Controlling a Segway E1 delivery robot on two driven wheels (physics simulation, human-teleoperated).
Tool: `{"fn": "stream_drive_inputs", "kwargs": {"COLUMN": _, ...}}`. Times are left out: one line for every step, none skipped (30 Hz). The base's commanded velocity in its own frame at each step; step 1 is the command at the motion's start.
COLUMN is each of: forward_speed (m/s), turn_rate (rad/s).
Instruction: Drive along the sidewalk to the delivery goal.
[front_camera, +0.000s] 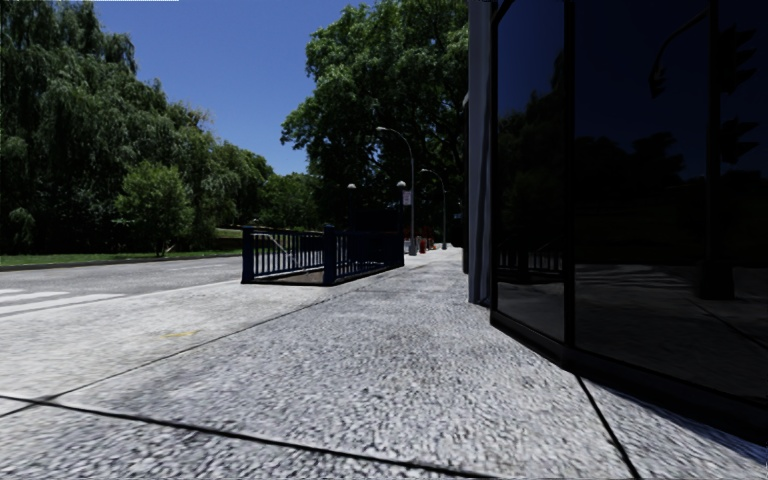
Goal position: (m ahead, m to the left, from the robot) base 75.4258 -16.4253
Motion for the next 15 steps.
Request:
{"fn": "stream_drive_inputs", "kwargs": {"forward_speed": 2.0, "turn_rate": 0.0}}
{"fn": "stream_drive_inputs", "kwargs": {"forward_speed": 2.0, "turn_rate": 0.0}}
{"fn": "stream_drive_inputs", "kwargs": {"forward_speed": 2.0, "turn_rate": 0.0}}
{"fn": "stream_drive_inputs", "kwargs": {"forward_speed": 2.0, "turn_rate": 0.0}}
{"fn": "stream_drive_inputs", "kwargs": {"forward_speed": 2.0, "turn_rate": 0.0}}
{"fn": "stream_drive_inputs", "kwargs": {"forward_speed": 2.0, "turn_rate": 0.0}}
{"fn": "stream_drive_inputs", "kwargs": {"forward_speed": 2.0, "turn_rate": 0.0}}
{"fn": "stream_drive_inputs", "kwargs": {"forward_speed": 2.0, "turn_rate": 0.0}}
{"fn": "stream_drive_inputs", "kwargs": {"forward_speed": 2.0, "turn_rate": 0.0}}
{"fn": "stream_drive_inputs", "kwargs": {"forward_speed": 2.0, "turn_rate": 0.0}}
{"fn": "stream_drive_inputs", "kwargs": {"forward_speed": 2.0, "turn_rate": 0.0}}
{"fn": "stream_drive_inputs", "kwargs": {"forward_speed": 2.0, "turn_rate": 0.0}}
{"fn": "stream_drive_inputs", "kwargs": {"forward_speed": 2.0, "turn_rate": 0.0}}
{"fn": "stream_drive_inputs", "kwargs": {"forward_speed": 2.0, "turn_rate": 0.0}}
{"fn": "stream_drive_inputs", "kwargs": {"forward_speed": 2.0, "turn_rate": 0.0}}
